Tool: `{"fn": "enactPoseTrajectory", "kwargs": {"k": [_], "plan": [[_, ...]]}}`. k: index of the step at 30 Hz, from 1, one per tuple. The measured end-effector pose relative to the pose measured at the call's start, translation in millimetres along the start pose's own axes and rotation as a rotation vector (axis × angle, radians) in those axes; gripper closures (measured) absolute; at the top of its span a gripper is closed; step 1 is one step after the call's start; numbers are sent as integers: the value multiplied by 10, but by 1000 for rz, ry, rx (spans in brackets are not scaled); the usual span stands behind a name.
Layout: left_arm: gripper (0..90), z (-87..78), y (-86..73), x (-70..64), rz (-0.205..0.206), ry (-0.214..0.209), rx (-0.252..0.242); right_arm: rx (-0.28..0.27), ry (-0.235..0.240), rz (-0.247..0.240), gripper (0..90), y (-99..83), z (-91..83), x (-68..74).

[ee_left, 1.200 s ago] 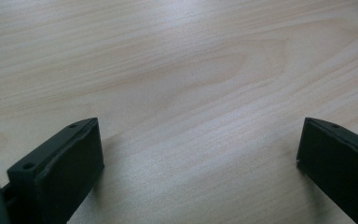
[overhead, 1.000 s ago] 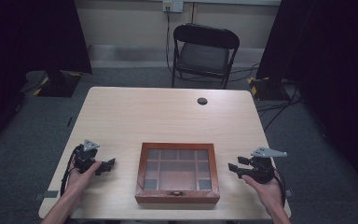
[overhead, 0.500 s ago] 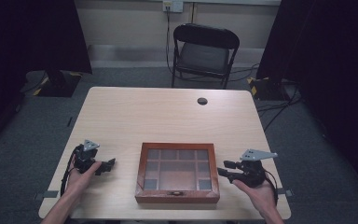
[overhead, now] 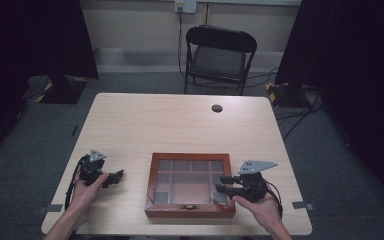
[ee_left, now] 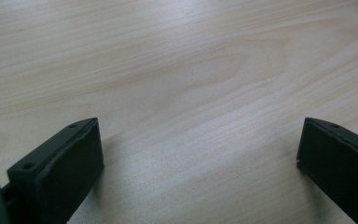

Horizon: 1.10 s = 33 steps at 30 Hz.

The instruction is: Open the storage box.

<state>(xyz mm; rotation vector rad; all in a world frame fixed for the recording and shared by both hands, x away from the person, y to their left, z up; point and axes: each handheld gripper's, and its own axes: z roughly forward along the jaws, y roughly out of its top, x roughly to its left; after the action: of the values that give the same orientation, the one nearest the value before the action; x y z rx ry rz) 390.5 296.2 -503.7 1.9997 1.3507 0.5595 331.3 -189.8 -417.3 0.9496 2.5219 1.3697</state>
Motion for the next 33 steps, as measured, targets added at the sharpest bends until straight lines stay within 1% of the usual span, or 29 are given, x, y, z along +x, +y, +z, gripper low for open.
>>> {"fn": "enactPoseTrajectory", "kwargs": {"k": [5, 7, 10, 12, 17, 19, 24, 28, 31, 33], "plan": [[0, 0, 0, 0, 0, -1, 0, -3, 28, -14, 634, 50, 51, 73], [0, 0, 0, 0, 0, 0, 0, 10, 39, -23, 638, 67, 93, 101], [0, 0, 0, 0, 0, 0, 0, 4, 62, -33, 651, 104, 146, 150], [0, 0, 0, 1, 0, -1, 0, 16, 83, -44, 661, 117, 200, 187], [0, 0, 0, 0, 0, -1, 0, 36, 124, -59, 693, 87, 332, 266], [0, 0, 0, 0, 0, -1, -1, 36, 140, -61, 709, 85, 356, 296], [0, 0, 0, 0, 0, -1, 0, 48, 176, -88, 736, 87, 437, 382], [0, 0, 0, 0, 0, -1, -1, 60, 205, -99, 738, 57, 509, 453], [0, 0, 0, 1, 0, -1, 0, 75, 216, -112, 733, 37, 555, 493], [0, 0, 0, 1, 0, -1, -1, 77, 228, -110, 735, 31, 575, 502]]}}
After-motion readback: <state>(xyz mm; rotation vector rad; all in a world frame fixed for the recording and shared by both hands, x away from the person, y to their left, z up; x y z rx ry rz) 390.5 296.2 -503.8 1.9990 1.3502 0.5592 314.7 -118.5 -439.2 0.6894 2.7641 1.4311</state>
